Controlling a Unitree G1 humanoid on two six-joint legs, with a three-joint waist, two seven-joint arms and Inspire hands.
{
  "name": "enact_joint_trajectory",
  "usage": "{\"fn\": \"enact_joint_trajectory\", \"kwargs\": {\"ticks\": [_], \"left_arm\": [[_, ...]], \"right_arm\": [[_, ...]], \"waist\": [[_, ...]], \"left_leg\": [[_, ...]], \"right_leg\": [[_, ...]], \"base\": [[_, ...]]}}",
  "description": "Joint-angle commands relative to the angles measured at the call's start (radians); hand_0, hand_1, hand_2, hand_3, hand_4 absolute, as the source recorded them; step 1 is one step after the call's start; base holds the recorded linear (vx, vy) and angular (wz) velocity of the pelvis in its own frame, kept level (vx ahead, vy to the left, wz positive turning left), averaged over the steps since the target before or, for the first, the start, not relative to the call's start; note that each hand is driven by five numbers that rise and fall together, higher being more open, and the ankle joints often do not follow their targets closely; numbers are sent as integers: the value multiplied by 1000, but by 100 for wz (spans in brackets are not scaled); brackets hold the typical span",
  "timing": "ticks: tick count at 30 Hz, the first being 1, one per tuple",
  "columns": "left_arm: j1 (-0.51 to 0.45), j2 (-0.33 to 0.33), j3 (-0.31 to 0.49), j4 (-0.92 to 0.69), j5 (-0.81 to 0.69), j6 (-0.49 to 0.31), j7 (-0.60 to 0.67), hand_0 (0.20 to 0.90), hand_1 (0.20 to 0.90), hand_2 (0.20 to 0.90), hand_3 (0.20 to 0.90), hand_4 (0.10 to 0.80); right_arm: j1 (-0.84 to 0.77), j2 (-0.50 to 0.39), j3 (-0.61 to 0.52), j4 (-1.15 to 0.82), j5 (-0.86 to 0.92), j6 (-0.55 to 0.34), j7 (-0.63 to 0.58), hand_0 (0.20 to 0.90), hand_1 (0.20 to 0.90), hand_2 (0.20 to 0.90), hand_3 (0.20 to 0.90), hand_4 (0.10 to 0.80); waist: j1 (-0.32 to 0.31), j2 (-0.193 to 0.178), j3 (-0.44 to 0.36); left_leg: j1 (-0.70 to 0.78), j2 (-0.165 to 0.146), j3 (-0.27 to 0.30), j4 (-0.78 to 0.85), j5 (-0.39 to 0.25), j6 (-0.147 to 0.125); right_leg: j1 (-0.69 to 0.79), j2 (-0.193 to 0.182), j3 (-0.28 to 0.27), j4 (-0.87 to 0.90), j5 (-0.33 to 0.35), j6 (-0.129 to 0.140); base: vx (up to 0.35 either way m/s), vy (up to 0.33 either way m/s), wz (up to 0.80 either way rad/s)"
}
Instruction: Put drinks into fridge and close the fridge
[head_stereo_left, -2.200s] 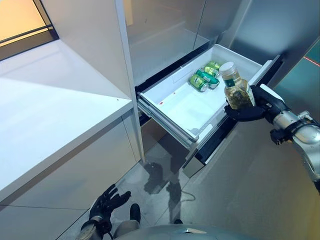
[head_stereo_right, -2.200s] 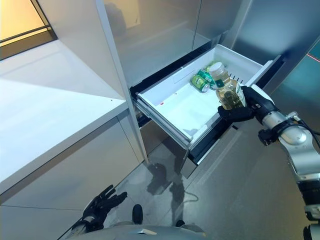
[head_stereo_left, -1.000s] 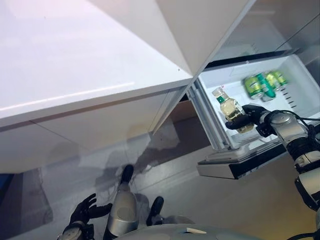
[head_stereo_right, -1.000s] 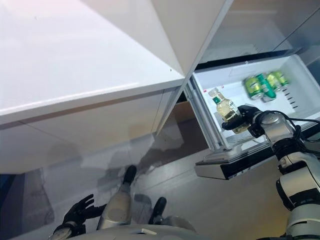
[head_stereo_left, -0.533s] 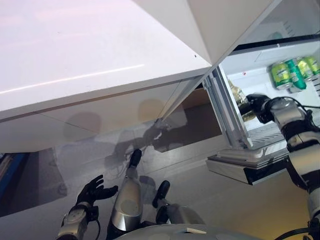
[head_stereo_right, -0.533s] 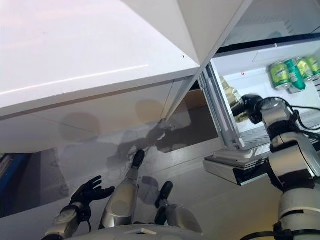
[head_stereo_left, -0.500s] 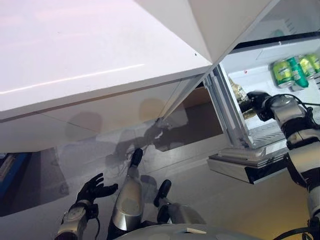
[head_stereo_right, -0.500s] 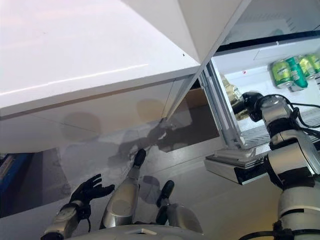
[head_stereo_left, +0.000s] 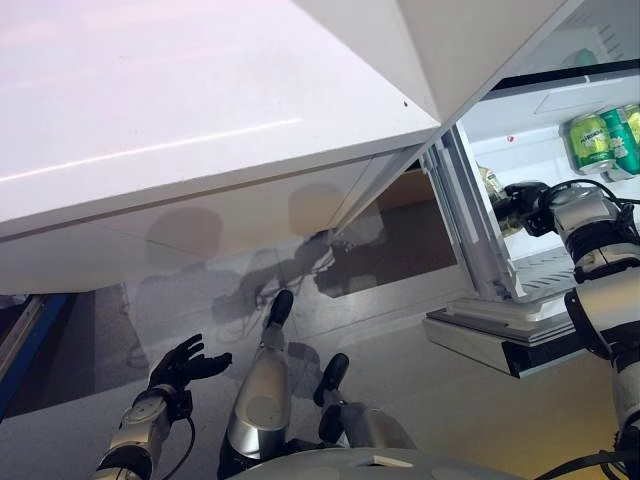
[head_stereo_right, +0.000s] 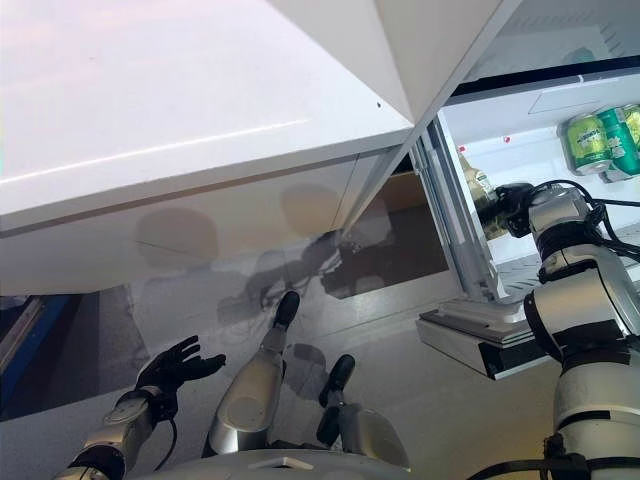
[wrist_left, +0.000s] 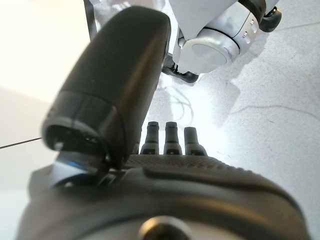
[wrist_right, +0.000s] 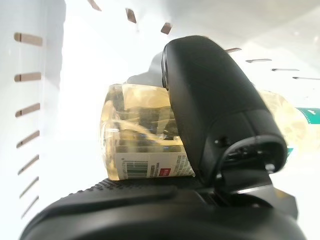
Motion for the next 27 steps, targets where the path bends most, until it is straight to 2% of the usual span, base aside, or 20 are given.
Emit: {"fn": "enact_joint_trajectory", "kwargs": {"ticks": [1, 2, 3, 16, 23, 27], "left_arm": [[75, 28, -55, -58, -15, 5, -1, 900, 900, 900, 900, 800], [75, 29, -55, -61, -14, 7, -1, 900, 900, 900, 900, 800], [76, 32, -55, -65, -14, 11, -4, 900, 900, 900, 900, 800], [78, 32, -55, -64, -7, 36, -19, 900, 900, 900, 900, 800], [84, 34, -40, -40, 14, 34, -21, 900, 900, 900, 900, 800], [101, 44, -43, -105, 9, 111, 3, 900, 900, 900, 900, 800]], "right_arm": [[-105, -113, 56, 3, -40, -4, -15, 498, 498, 498, 431, 331], [-102, -113, 51, 4, -45, -3, -12, 754, 754, 754, 730, 630], [-97, -112, 48, 9, -52, -7, -15, 900, 900, 900, 900, 800], [-65, -115, 14, 40, -32, -37, -73, 900, 900, 900, 900, 800], [-26, -141, -28, 12, 17, -43, -80, 900, 900, 900, 900, 800], [-11, -157, -41, -31, 28, -42, -83, 900, 900, 900, 900, 800]], "waist": [[-3, 26, -71], [-3, 26, -71], [-2, 27, -71], [-3, 37, -84], [-20, 29, -106], [-32, 24, -136]], "left_leg": [[48, -27, 38, 18, -173, 16], [49, -27, 38, 18, -173, 16], [49, -28, 37, 18, -173, 16], [63, -27, 43, 17, -172, 17], [84, -23, 56, 11, -176, 18], [110, -21, 64, 7, -181, 18]], "right_leg": [[-139, 8, 17, 24, 112, 25], [-138, 8, 17, 24, 112, 25], [-138, 7, 16, 24, 112, 25], [-128, 6, 16, 22, 115, 27], [-116, 5, 24, 18, 117, 32], [-97, 5, 32, 14, 115, 33]], "base": [[0, 0, 0], [0, 0, 0], [0, 0, 0], [0, 0, 0], [0, 4, 0], [35, 39, -3]]}}
